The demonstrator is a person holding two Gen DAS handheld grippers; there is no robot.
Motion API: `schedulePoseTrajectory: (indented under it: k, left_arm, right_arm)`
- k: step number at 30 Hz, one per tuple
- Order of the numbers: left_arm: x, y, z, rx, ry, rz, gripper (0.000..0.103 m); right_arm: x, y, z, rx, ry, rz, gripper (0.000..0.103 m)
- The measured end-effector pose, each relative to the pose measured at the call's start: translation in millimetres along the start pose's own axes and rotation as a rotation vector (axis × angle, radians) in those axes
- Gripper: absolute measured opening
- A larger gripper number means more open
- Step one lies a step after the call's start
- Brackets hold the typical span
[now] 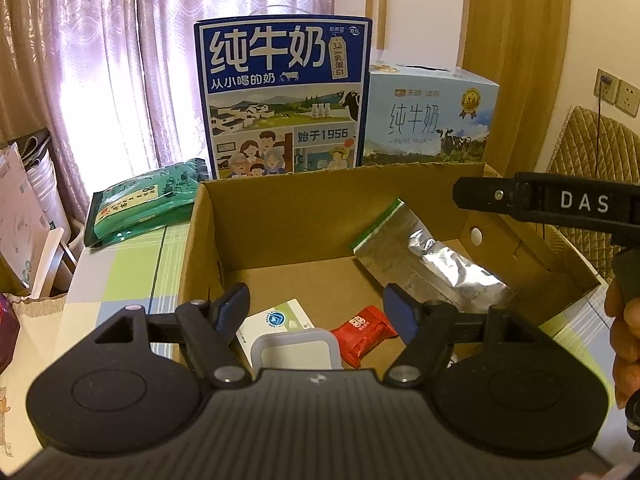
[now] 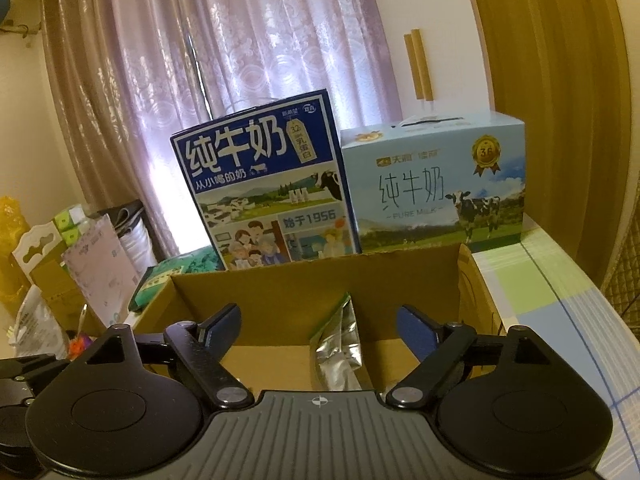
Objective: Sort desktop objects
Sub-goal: 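Move both tools back to the remaining items on the table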
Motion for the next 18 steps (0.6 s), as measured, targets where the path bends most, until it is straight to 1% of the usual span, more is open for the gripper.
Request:
schedulePoseTrajectory:
  k: [6,8,12,16,18]
  left_arm:
    - [0.2,-2.0,0.8,0.003,0.000,-0.010,0.070]
    - [-0.3,-2.3,2.3,0.006,-0.002,-0.015,0.073]
    - [-2.4,-2.9,7.7,0.015,-0.004,-0.025,0.076]
    - [-4.2,-2.9,17.5,0.034,-0.015,-0.032,0.083]
    - [-4.9,-2.7,22.5,0.045,-0.020,-0.032,0.084]
  right_arm:
    - [-2.3,2.0,0.5,-0.001,0.002,0.015,0.084]
    - [-2.7,2.1,1.5,-0.002,-0.002,0.019,0.085]
    - [-3.7,0.6,5.5,-0.005,-0.011,0.024,0.086]
    - [-5.7,-1.2,12.6,-0.005,-0.022,0.032,0.087]
    - [-7.6,-2.0,17.0,-0.006,-0.029,0.035,0.088]
Point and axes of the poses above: each gripper's, at about its wrist camera, not at the fingertips, and z roughly against the way its jaws point, y to its left, x to its top, the point moved 4 cm from there along -z, roughly the way its jaws point, and after that the axes turned 12 degrees about -x, right-handed, at the moved point
